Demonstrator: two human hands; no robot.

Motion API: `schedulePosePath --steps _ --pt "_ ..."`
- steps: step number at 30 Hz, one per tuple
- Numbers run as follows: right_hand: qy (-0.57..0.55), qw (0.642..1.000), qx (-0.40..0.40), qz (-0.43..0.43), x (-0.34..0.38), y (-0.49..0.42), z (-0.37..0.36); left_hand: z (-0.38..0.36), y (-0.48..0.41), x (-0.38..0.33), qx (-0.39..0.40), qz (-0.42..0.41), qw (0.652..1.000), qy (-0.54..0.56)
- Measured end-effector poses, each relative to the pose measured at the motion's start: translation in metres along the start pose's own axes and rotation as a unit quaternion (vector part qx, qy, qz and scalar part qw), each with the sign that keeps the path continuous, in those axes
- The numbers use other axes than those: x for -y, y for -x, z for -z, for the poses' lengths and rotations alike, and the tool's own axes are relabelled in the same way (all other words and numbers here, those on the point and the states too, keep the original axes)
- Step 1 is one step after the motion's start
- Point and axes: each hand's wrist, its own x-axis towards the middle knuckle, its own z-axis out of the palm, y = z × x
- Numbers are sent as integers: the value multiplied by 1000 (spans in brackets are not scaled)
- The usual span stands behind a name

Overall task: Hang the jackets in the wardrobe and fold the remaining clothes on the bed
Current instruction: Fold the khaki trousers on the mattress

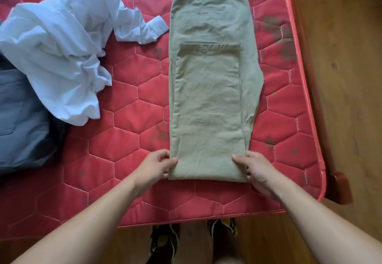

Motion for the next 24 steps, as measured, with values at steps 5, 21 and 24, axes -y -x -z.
schedulePosePath --steps 5,21,24 --pt "42 999 7 -20 -15 4 7 -1 17 12 20 27 999 -29" --pt "-5 989 -61 131 152 -102 -29 5 -106 -144 -118 -124 983 70" --pt "-5 988 -41 150 162 -92 -28 8 -97 -155 -106 -152 980 76"
